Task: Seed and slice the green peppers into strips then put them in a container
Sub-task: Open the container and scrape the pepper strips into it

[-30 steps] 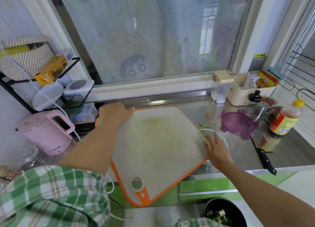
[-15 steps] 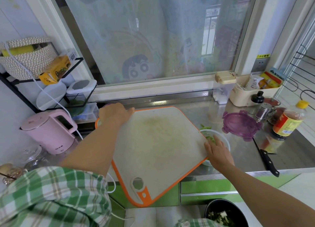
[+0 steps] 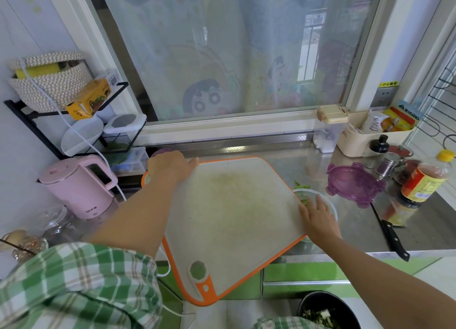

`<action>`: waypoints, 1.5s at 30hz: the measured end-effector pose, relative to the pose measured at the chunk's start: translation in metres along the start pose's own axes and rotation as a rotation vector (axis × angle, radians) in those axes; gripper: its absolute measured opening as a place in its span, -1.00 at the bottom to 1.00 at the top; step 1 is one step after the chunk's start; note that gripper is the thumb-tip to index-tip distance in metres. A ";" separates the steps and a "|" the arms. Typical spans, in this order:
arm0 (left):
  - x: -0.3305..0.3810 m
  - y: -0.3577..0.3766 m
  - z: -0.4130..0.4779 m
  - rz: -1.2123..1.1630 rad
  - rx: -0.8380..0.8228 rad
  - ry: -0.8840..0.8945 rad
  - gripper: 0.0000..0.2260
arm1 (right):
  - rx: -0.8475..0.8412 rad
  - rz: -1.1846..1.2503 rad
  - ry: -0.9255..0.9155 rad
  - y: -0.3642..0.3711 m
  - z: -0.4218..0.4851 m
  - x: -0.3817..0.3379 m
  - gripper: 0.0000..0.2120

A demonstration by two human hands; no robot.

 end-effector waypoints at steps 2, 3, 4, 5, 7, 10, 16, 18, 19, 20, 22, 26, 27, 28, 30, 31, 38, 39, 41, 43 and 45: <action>-0.003 0.001 -0.002 -0.006 -0.016 -0.015 -0.42 | -0.069 -0.035 -0.100 0.010 0.000 -0.009 -0.53; -0.003 0.001 -0.003 -0.008 -0.017 -0.014 -0.42 | -0.052 -0.037 -0.055 0.010 0.000 -0.006 -0.55; -0.004 0.003 -0.002 -0.015 -0.019 -0.016 -0.43 | -0.012 -0.040 0.007 0.007 0.001 -0.003 -0.56; -0.006 0.003 -0.003 -0.023 -0.013 -0.018 -0.43 | 0.044 -0.034 0.062 0.002 0.002 0.001 -0.55; -0.013 0.008 -0.001 -0.053 -0.006 -0.036 -0.43 | 0.159 0.001 0.054 -0.006 0.000 -0.002 -0.51; -0.030 0.019 -0.001 -0.083 -0.009 -0.088 -0.43 | 0.280 0.351 0.101 -0.014 -0.003 -0.010 -0.65; -0.075 0.044 -0.009 -0.213 -0.025 -0.277 -0.40 | -0.164 1.060 0.376 0.051 -0.006 -0.054 -0.49; -0.088 0.056 -0.017 -0.241 -0.057 -0.351 -0.38 | -0.585 1.135 0.459 0.083 -0.032 -0.088 -0.50; -0.093 0.062 -0.021 -0.262 -0.062 -0.377 -0.38 | -0.772 1.163 0.471 0.096 -0.048 -0.104 -0.53; -0.098 0.071 -0.023 -0.295 -0.073 -0.400 -0.38 | -0.899 1.184 0.466 0.104 -0.062 -0.117 -0.57; -0.106 0.092 -0.030 -0.358 -0.122 -0.432 -0.38 | -0.986 1.257 0.458 0.118 -0.076 -0.132 -0.69; -0.107 0.137 -0.041 -0.477 -0.236 -0.480 -0.47 | -0.650 1.347 0.397 0.128 -0.049 -0.127 -0.69; -0.105 0.149 -0.046 -0.508 -0.269 -0.501 -0.50 | -0.592 1.355 0.394 0.129 -0.045 -0.124 -0.70; -0.103 0.161 -0.050 -0.534 -0.298 -0.514 -0.52 | -0.553 1.359 0.388 0.130 -0.041 -0.121 -0.72; -0.097 0.181 -0.054 -0.576 -0.333 -0.511 -0.54 | -0.499 1.346 0.398 0.133 -0.037 -0.113 -0.75; -0.093 0.187 -0.056 -0.597 -0.343 -0.510 -0.54 | -0.475 1.324 0.420 0.136 -0.037 -0.107 -0.74; -0.057 0.209 -0.060 -0.714 -0.401 -0.439 -0.62 | -0.351 1.261 0.587 0.159 -0.032 -0.071 -0.74; -0.053 0.210 -0.061 -0.718 -0.416 -0.420 -0.60 | -0.339 1.252 0.587 0.160 -0.029 -0.069 -0.75; -0.047 0.216 -0.063 -0.741 -0.450 -0.400 -0.46 | -0.310 1.205 0.571 0.164 -0.020 -0.066 -0.76; -0.044 0.225 -0.059 -0.728 -0.490 -0.378 -0.29 | -0.289 1.159 0.568 0.171 -0.012 -0.063 -0.72; -0.040 0.245 -0.049 -0.689 -0.531 -0.346 -0.23 | -0.259 1.111 0.614 0.180 -0.008 -0.055 -0.69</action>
Point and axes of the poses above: each hand's wrist, its own z-axis towards the middle knuckle, its own y-axis out of the palm, x = y × z, the point moved 8 cm from there along z, towards the middle knuckle, and after that the axes turned 14 degrees about z, right-handed, at the moved point
